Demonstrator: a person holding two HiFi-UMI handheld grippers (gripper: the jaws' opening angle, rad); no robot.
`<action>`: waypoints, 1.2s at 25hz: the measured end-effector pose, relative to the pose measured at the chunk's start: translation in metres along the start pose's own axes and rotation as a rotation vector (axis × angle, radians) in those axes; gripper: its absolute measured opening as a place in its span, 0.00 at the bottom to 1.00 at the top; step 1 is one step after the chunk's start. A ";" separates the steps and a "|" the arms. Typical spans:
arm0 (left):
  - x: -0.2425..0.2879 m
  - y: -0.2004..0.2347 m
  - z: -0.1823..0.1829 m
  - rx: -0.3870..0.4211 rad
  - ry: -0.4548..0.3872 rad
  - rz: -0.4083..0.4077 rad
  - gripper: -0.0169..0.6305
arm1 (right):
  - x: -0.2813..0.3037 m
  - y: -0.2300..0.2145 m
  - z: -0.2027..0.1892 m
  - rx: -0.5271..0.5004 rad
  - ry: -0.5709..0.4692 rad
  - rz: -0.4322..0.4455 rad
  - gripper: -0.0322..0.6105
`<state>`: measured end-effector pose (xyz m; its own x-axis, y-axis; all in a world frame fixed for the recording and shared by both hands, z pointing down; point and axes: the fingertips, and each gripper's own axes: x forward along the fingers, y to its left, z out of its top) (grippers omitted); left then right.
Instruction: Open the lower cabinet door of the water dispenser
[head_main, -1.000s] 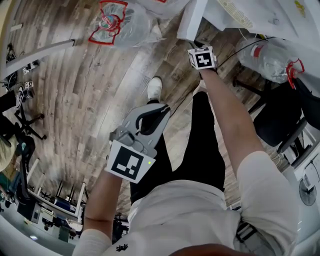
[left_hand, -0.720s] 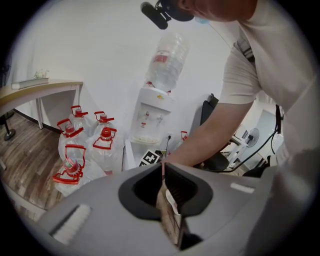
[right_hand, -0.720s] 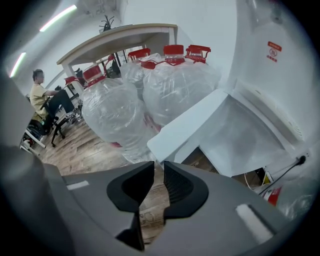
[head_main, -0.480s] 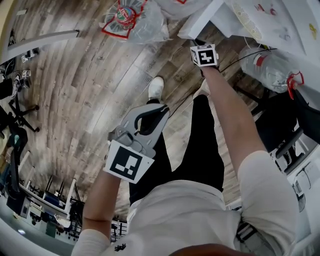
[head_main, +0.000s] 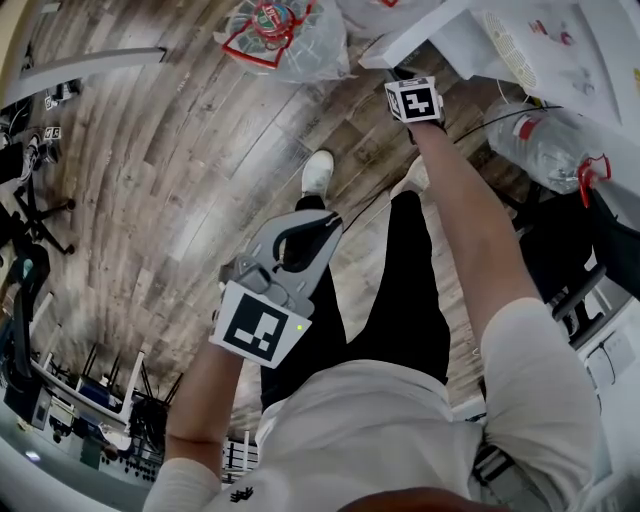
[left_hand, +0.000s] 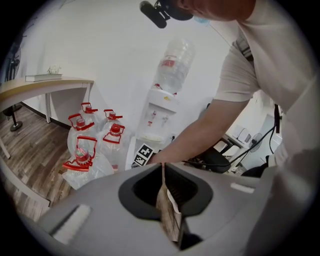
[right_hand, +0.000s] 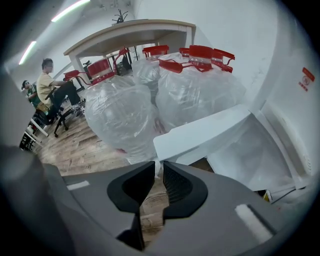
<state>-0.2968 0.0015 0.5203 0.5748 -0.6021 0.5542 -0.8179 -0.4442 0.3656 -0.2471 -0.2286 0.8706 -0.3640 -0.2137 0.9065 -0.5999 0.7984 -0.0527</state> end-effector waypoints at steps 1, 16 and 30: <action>-0.003 0.001 -0.001 -0.001 -0.003 0.002 0.12 | 0.000 0.001 0.002 -0.005 0.004 -0.003 0.13; -0.027 0.003 -0.006 0.028 -0.012 -0.007 0.12 | -0.018 0.008 0.006 0.061 0.023 -0.052 0.13; -0.058 -0.067 0.072 0.158 -0.097 -0.162 0.12 | -0.207 0.048 -0.009 0.115 -0.114 0.023 0.05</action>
<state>-0.2736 0.0191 0.4099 0.7042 -0.5722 0.4203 -0.7049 -0.6341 0.3178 -0.1942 -0.1414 0.6846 -0.4527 -0.2639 0.8517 -0.6660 0.7353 -0.1261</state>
